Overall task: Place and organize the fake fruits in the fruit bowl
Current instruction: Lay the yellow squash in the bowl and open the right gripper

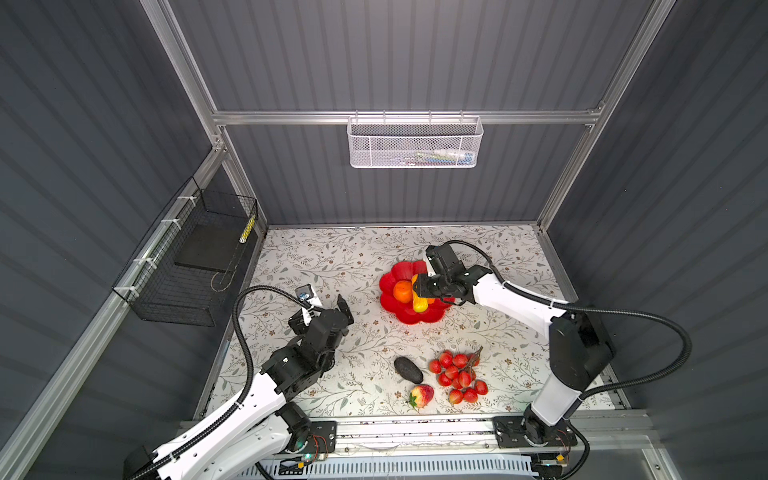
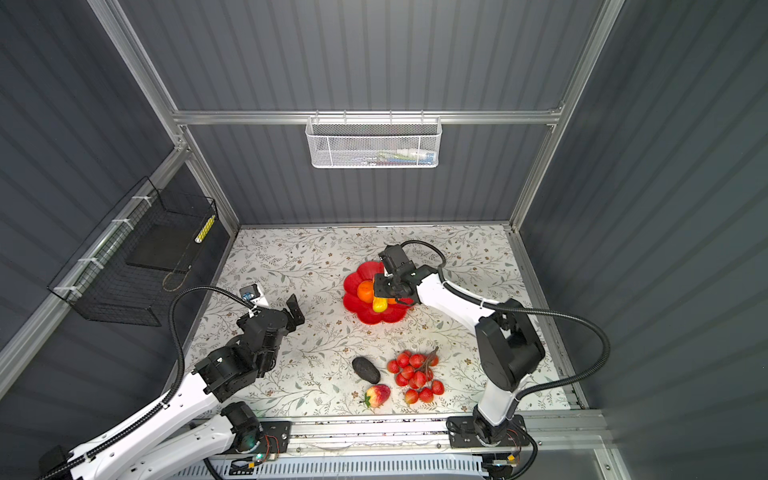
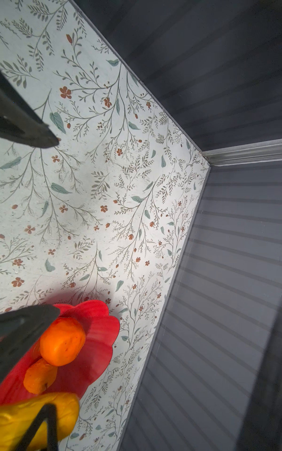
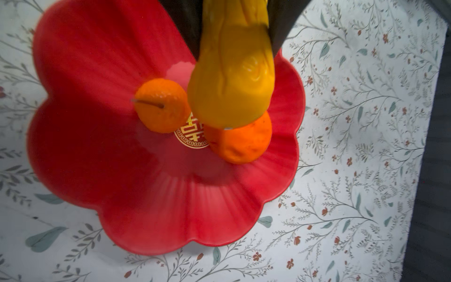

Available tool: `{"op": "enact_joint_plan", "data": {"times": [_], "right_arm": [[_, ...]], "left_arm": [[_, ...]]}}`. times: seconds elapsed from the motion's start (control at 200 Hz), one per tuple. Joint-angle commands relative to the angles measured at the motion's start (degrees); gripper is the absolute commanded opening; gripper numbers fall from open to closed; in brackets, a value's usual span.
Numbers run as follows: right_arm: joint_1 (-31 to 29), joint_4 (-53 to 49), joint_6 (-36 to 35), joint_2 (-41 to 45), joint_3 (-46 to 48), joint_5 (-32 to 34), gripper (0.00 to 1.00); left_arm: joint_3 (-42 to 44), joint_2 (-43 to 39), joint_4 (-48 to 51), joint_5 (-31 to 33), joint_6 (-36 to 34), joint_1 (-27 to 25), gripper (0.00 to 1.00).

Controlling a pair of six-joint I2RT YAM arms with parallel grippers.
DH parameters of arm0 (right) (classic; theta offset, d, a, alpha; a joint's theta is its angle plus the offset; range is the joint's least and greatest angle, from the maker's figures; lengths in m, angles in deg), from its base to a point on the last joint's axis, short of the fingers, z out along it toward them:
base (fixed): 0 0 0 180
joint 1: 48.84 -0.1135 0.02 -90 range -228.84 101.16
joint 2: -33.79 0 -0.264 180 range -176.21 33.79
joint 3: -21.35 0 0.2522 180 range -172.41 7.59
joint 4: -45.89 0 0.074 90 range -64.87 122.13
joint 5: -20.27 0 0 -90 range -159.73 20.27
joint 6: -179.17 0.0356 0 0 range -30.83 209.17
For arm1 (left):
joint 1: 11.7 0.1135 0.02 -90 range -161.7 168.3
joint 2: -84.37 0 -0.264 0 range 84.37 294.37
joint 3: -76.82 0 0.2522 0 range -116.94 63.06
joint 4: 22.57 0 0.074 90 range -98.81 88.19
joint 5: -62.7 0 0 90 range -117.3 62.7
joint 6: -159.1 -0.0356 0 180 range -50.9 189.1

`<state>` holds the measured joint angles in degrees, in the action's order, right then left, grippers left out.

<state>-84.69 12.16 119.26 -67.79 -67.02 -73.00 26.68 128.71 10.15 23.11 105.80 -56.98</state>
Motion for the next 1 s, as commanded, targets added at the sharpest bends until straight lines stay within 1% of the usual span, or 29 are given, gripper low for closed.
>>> {"op": "enact_joint_plan", "data": {"times": [0.0,0.25,0.4,0.45,0.55,0.655,0.74,0.805,0.996], "right_arm": [[1.06,0.16,-2.06,-2.67,-2.56,-0.07,0.23],[2.87,1.28,-2.13,-6.71,-3.25,-0.43,0.26],[3.15,1.29,-2.92,-8.75,-3.96,-1.04,0.32],[3.17,0.87,-3.14,-9.30,-4.45,-1.32,0.37],[3.24,0.37,-3.39,-9.82,-5.24,-1.48,0.51],[3.45,0.35,-3.59,-8.33,-5.46,-1.36,0.62],[3.94,0.21,-3.76,-6.16,-5.72,-1.04,0.68],[4.44,0.06,-3.89,-4.03,-5.90,-0.91,0.72],[5.79,1.30,-4.76,5.19,-3.23,2.53,0.83]], "left_arm": [[-2.11,-0.92,1.81,-0.40,1.43,0.31,1.00],[-2.95,0.20,2.72,-2.43,2.64,0.28,1.00],[-3.23,1.13,3.44,-3.91,3.68,0.30,1.00],[-3.26,1.40,3.53,-4.55,4.06,0.28,1.00],[-3.34,1.66,3.54,-6.01,4.63,0.34,1.00],[-3.79,2.19,3.68,-8.47,4.56,0.28,1.00],[-4.37,3.00,3.80,-11.69,3.96,0.30,1.00],[-4.87,4.14,3.78,-15.16,3.81,0.31,1.00],[-5.86,8.94,3.12,-30.14,4.79,0.23,0.97]]}}
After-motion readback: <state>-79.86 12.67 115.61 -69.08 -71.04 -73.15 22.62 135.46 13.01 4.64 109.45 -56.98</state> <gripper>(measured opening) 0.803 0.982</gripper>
